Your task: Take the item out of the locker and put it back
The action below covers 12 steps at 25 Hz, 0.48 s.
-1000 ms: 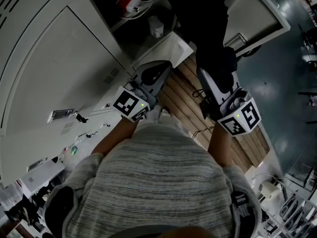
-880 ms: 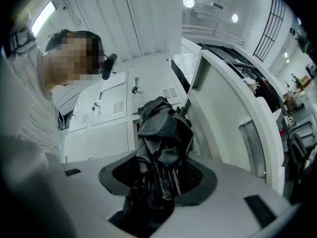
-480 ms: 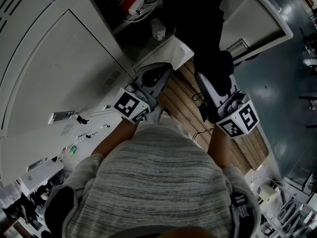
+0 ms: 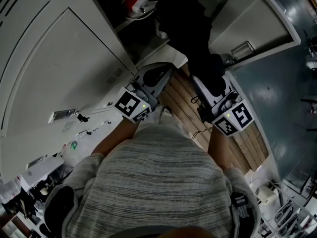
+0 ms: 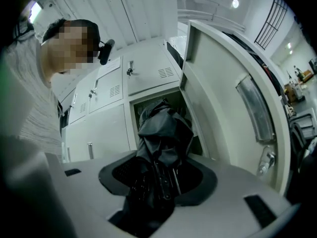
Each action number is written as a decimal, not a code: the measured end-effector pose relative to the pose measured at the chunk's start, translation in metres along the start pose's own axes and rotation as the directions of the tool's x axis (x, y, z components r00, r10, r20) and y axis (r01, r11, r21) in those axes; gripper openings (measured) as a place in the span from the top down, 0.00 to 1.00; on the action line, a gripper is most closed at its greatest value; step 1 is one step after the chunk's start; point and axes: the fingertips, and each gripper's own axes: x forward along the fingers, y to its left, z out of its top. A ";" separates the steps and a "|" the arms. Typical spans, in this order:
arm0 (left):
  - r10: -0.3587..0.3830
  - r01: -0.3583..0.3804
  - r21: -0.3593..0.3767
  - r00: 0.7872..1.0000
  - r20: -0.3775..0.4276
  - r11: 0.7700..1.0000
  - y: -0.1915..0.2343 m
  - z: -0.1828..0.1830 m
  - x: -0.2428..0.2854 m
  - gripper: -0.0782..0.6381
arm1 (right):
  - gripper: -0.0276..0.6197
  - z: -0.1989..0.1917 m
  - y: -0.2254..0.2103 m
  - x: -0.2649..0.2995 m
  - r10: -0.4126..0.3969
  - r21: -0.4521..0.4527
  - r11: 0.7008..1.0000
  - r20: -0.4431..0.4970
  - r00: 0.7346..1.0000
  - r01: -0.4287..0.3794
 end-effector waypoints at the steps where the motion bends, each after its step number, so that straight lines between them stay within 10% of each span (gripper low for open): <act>1: 0.002 -0.002 -0.001 1.000 -0.002 1.000 0.001 -0.001 -0.001 0.87 | 0.64 -0.005 -0.001 0.001 0.002 0.003 1.000 -0.011 1.000 -0.002; 12: 0.044 -0.044 -0.002 0.999 -0.020 0.999 0.009 -0.010 -0.016 0.87 | 0.64 -0.060 -0.008 0.016 0.031 0.034 0.999 -0.129 0.991 -0.026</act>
